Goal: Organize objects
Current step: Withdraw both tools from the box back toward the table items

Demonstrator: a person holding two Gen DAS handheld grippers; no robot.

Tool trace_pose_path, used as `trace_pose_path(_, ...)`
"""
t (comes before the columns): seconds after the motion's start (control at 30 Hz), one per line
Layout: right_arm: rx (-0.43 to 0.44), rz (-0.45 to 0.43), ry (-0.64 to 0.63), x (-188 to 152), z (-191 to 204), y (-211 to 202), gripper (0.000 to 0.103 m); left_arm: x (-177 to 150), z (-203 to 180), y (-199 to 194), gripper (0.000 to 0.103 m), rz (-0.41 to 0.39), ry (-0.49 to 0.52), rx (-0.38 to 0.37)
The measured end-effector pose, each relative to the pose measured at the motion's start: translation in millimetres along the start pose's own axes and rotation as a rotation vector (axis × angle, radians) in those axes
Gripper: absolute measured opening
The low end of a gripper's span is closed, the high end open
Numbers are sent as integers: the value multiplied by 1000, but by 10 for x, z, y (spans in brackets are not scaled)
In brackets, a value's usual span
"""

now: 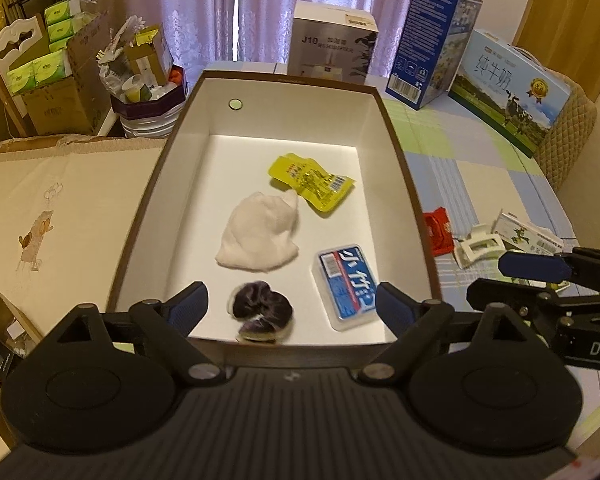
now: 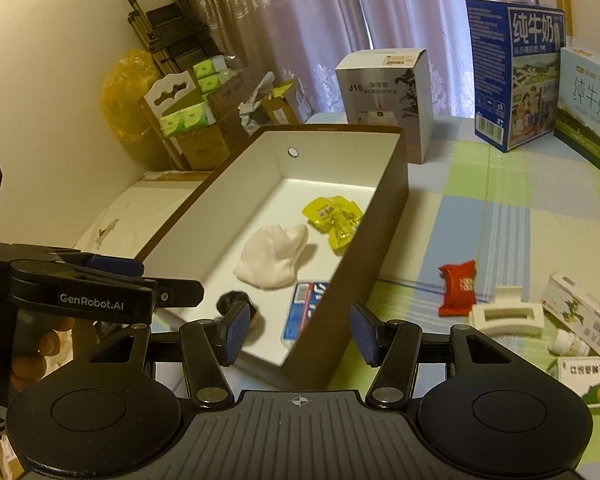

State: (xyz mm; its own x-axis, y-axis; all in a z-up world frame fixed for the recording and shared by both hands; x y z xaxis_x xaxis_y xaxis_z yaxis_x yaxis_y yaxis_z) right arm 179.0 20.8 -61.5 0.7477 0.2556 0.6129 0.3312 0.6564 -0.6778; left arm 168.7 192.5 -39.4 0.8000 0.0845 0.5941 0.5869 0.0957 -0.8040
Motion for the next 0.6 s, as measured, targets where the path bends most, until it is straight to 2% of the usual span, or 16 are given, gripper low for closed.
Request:
trace_pose_path(0.3, 5, 16, 5, -160, -283, -265, 53, -62, -392, -67, 88, 6, 2, -10)
trace_pose_path(0.6, -39, 38, 38, -360, -759, -570, 53, -120, -894, -44, 88, 22, 19, -76)
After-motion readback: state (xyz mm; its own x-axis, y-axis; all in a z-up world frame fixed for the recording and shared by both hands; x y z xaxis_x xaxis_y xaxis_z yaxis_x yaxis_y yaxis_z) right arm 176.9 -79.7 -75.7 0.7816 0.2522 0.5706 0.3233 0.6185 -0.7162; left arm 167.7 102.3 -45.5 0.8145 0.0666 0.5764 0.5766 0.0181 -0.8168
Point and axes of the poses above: each gripper's, at about its wrist camera, not at the fingertips, and y roughly the way its jaws point, z to its left, x to its top, the point moved 6 cm from there along y, roughly the way its jaws point, and after that the axes turned 10 degrees about y, right-handed, at the moved point
